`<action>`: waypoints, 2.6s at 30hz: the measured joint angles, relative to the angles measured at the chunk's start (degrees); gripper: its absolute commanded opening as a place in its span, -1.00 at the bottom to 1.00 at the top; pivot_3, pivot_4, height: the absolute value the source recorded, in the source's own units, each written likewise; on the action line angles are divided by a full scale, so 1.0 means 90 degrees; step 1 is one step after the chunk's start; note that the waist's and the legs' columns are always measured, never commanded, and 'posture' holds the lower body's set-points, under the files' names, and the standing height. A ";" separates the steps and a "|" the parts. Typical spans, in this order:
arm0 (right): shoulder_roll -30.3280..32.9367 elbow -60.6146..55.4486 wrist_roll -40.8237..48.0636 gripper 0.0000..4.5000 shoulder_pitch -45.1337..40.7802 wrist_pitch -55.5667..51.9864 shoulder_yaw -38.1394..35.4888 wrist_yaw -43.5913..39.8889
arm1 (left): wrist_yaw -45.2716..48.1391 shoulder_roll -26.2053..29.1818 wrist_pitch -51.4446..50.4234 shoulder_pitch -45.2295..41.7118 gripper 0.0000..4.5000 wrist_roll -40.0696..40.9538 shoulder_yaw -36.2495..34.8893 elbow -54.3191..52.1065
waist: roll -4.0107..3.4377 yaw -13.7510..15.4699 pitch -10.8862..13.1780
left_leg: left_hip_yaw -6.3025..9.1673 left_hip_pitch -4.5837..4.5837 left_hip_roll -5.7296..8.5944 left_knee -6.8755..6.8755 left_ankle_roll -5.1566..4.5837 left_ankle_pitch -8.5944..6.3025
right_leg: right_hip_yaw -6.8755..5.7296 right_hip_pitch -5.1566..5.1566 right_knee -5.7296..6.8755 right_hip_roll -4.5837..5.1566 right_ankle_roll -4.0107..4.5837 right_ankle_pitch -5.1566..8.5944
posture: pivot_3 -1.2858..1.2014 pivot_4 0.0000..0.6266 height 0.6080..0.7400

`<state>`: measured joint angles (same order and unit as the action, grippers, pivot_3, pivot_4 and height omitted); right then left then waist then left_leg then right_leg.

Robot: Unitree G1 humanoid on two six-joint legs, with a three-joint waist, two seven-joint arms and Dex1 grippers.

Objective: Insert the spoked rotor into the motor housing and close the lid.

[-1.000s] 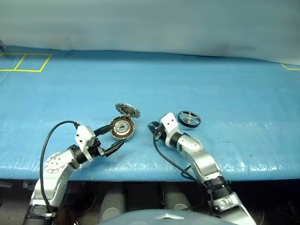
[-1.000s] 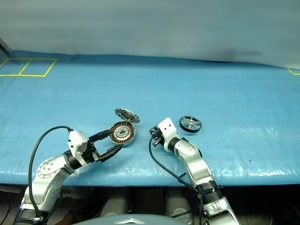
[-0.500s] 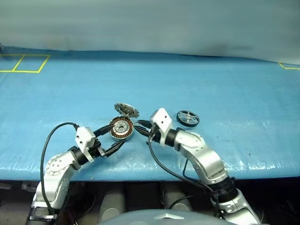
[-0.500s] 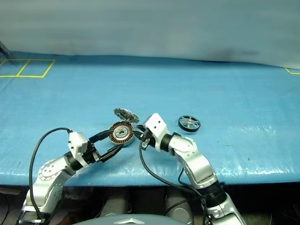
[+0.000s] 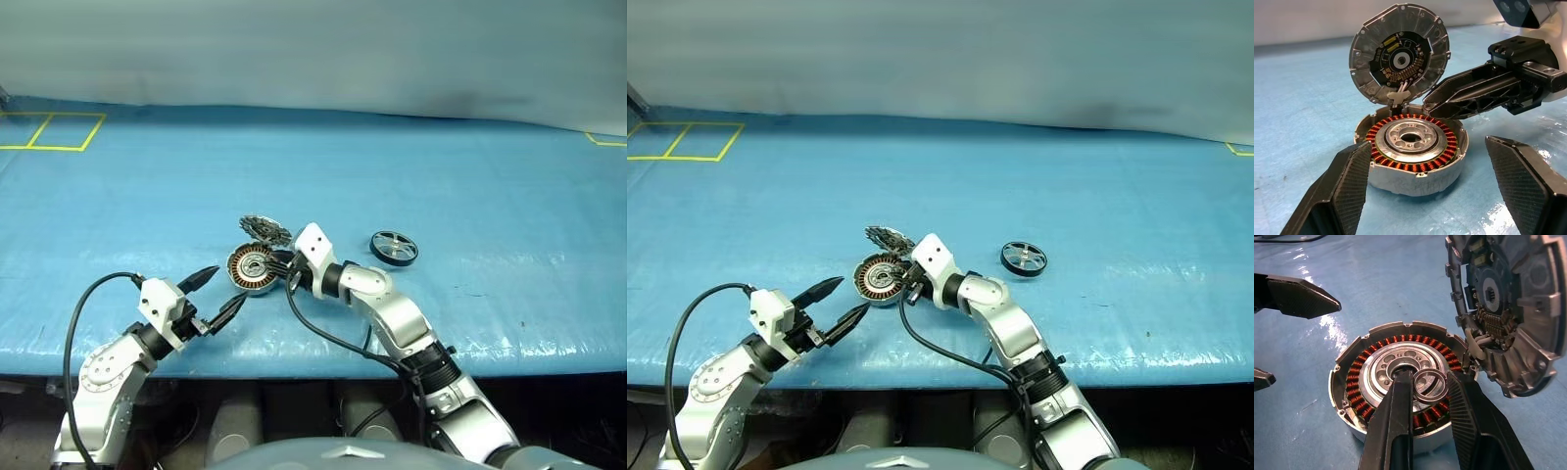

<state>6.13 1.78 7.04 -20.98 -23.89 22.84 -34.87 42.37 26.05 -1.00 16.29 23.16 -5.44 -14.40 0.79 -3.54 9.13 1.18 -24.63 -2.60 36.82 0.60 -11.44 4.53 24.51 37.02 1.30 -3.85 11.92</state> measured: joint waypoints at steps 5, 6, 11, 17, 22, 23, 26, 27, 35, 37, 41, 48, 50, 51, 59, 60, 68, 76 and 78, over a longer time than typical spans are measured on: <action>-0.0139 0.0042 -0.0021 -0.70 -0.0069 0.0096 0.0170 -0.0076 | -0.0068 -0.0016 0.0000 0.0000 0.80 -0.0009 0.0003 -0.0040 | 0.0000 -0.0005 0.0000 | 0.0000 0.0000 0.0000 0.0000 0.0000 0.0000 | -0.0001 0.0001 0.0000 0.0000 0.0000 0.0000 | 0.03 -0.52 1.00; -0.0171 0.0099 -0.0027 -0.70 -0.0108 0.0126 0.0174 -0.0085 | -0.0079 -0.0017 0.0000 -0.0004 0.80 -0.0013 0.0006 -0.0041 | 0.0000 -0.0005 0.0000 | 0.0000 0.0000 0.0000 0.0000 0.0000 0.0000 | 0.0000 0.0001 0.0000 0.0000 0.0000 0.0000 | 0.03 -0.52 1.00; -0.0266 0.0573 -0.0140 -0.70 -0.0317 0.0321 0.0163 -0.0104 | -0.0102 -0.0018 -0.0001 -0.0015 0.80 -0.0024 0.0029 -0.0046 | 0.0000 -0.0007 0.0000 | 0.0001 0.0000 0.0000 0.0000 0.0001 0.0000 | -0.0002 0.0001 0.0000 0.0000 0.0000 0.0000 | 0.03 -0.52 1.00; -0.0397 0.0931 -0.0247 -0.70 -0.0394 0.0516 0.0162 -0.0113 | -0.0100 -0.0012 -0.0004 -0.0035 0.80 -0.0024 0.0032 -0.0077 | 0.0000 -0.0012 0.0000 | 0.0000 0.0000 0.0000 -0.0007 0.0000 0.0000 | -0.0002 0.0002 0.0000 0.0000 0.0001 0.0000 | 0.03 -0.52 1.00; -0.0416 0.0936 -0.0260 -0.70 -0.0392 0.0517 0.0171 -0.0153 | -0.0099 -0.0009 -0.0013 -0.0053 0.80 -0.0024 0.0034 -0.0153 | 0.0000 -0.0013 0.0000 | 0.0000 0.0001 0.0000 -0.0006 0.0000 0.0000 | -0.0001 0.0002 0.0000 0.0000 0.0000 0.0000 | 0.03 -0.52 1.00; -0.0424 0.0937 -0.0263 -0.70 -0.0392 0.0517 0.0171 -0.0156 | -0.0099 -0.0009 -0.0016 -0.0053 0.80 -0.0024 0.0034 -0.0153 | 0.0000 -0.0015 0.0000 | 0.0000 0.0000 0.0000 -0.0006 0.0000 0.0000 | -0.0002 0.0002 0.0000 0.0000 0.0000 0.0000 | 0.03 -0.52 1.00; -0.0439 0.0959 -0.0268 -0.70 -0.0392 0.0517 0.0171 -0.0161 | -0.0099 -0.0008 -0.0018 -0.0052 0.80 -0.0025 0.0034 -0.0153 | 0.0000 -0.0016 0.0000 | 0.0000 0.0000 0.0000 -0.0006 0.0001 0.0000 | -0.0002 0.0002 0.0000 0.0000 0.0000 0.0000 | 0.03 -0.52 1.00; -0.0443 0.0972 -0.0270 -0.70 -0.0392 0.0517 0.0171 -0.0161 | -0.0099 -0.0008 -0.0019 -0.0051 0.80 -0.0026 0.0034 -0.0153 | 0.0000 -0.0016 0.0000 | 0.0000 0.0000 0.0000 -0.0006 0.0001 0.0000 | -0.0001 0.0002 0.0000 0.0000 0.0000 0.0000 | 0.03 -0.52 1.00; -0.0496 0.0983 -0.0268 -0.11 -0.0391 0.0512 0.0162 -0.0149 | -0.0110 -0.0008 -0.0021 -0.0038 0.80 -0.0055 0.0034 -0.0153 | -0.0001 -0.0019 0.0000 | 0.0000 0.0000 0.0000 -0.0006 0.0001 0.0000 | -0.0002 0.0002 -0.0001 0.0000 0.0000 0.0000 | 0.03 -0.52 1.00; -0.0500 0.0983 -0.0269 0.19 -0.0388 0.0519 0.0162 -0.0140 | -0.0110 -0.0008 -0.0021 -0.0036 0.80 -0.0055 0.0034 -0.0153 | -0.0001 -0.0019 0.0000 | 0.0000 0.0000 0.0000 -0.0006 0.0001 -0.0001 | -0.0002 0.0003 -0.0001 0.0000 0.0000 0.0000 | 0.03 -0.52 1.00; -0.0495 0.0976 -0.0266 0.19 -0.0373 0.0542 0.0159 -0.0146 | -0.0110 -0.0008 -0.0021 -0.0039 0.80 -0.0057 0.0037 -0.0153 | -0.0001 -0.0021 0.0000 | 0.0000 0.0000 0.0000 -0.0007 0.0001 -0.0001 | -0.0002 0.0003 -0.0001 0.0000 0.0000 0.0000 | 0.03 -0.52 1.00; -0.0488 0.0920 -0.0199 -0.21 -0.0314 0.0540 0.0138 -0.0172 | -0.0109 -0.0008 -0.0021 -0.0072 0.80 -0.0063 0.0055 -0.0153 | -0.0001 -0.0023 0.0000 | 0.0000 0.0000 0.0000 -0.0007 0.0001 -0.0001 | -0.0001 0.0003 -0.0001 0.0000 0.0000 0.0000 | 0.03 -0.52 1.00; -0.0499 0.0914 -0.0154 -0.50 -0.0314 0.0539 0.0105 -0.0177 | -0.0108 -0.0008 -0.0021 -0.0081 0.80 -0.0065 0.0057 -0.0153 | -0.0001 -0.0023 0.0000 | 0.0000 0.0000 0.0000 -0.0007 0.0001 -0.0001 | -0.0002 0.0003 -0.0001 0.0000 0.0000 0.0000 | 0.03 -0.52 1.00; -0.0503 0.0913 -0.0131 -0.67 -0.0314 0.0533 0.0087 -0.0180 | -0.0108 -0.0008 -0.0021 -0.0081 0.80 -0.0067 0.0057 -0.0153 | -0.0001 -0.0023 0.0000 | 0.0000 0.0000 0.0000 -0.0007 0.0001 -0.0001 | -0.0001 0.0003 -0.0001 0.0000 0.0000 0.0000 | 0.03 -0.52 1.00; -0.0695 0.1043 -0.0103 -0.98 -0.0394 0.0507 -0.0073 -0.0177 | -0.0108 0.0002 -0.0021 -0.0095 0.80 -0.0076 0.0057 -0.0153 | -0.0001 -0.0027 0.0001 | 0.0000 0.0000 -0.0001 -0.0007 0.0001 -0.0001 | -0.0002 0.0003 -0.0001 0.0000 0.0000 0.0000 | 0.03 -0.52 1.00; -0.0703 0.1060 -0.0104 -0.98 -0.0409 0.0507 -0.0079 -0.0178 | -0.0108 0.0003 -0.0021 -0.0093 0.80 -0.0077 0.0057 -0.0153 | -0.0001 -0.0027 0.0001 | 0.0000 0.0000 -0.0001 -0.0008 0.0001 -0.0001 | -0.0002 0.0003 -0.0001 0.0000 0.0000 0.0000 | 0.03 -0.52 1.00; -0.0724 0.1296 -0.0272 -0.98 -0.0493 0.0509 0.0099 -0.0253 | -0.0119 0.0017 -0.0026 -0.0015 0.80 -0.0083 0.0056 -0.0153 | -0.0001 -0.0032 0.0000 | -0.0001 0.0005 -0.0001 -0.0014 0.0001 -0.0001 | -0.0001 0.0003 -0.0002 0.0000 0.0001 0.0000 | 0.03 -0.52 1.00; -0.0744 0.1437 -0.0272 -0.98 -0.0474 0.0554 0.0029 -0.0123 | -0.0119 0.0026 -0.0035 -0.0004 0.80 -0.0089 0.0061 -0.0159 | 0.0000 -0.0048 -0.0004 | -0.0001 0.0033 0.0000 -0.0014 0.0003 -0.0002 | -0.0002 0.0004 -0.0006 0.0005 0.0001 0.0001 | 0.03 -0.52 1.00; -0.0715 0.1290 -0.0257 -0.98 -0.0380 0.0531 0.0030 -0.0142 | -0.0118 0.0034 -0.0067 -0.0012 0.80 -0.0089 0.0074 -0.0159 | 0.0000 -0.0041 -0.0004 | -0.0001 0.0032 0.0001 -0.0014 0.0004 -0.0002 | -0.0003 0.0004 -0.0009 0.0009 0.0001 0.0001 | 0.03 -0.52 1.00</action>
<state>-0.30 13.39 4.72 -24.41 -19.11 23.11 -36.14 41.31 26.35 -1.61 16.18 22.36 -4.77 -15.83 0.79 -3.90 9.10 1.18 -24.34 -2.58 36.69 0.63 -11.46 4.51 24.54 36.94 1.38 -3.84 11.93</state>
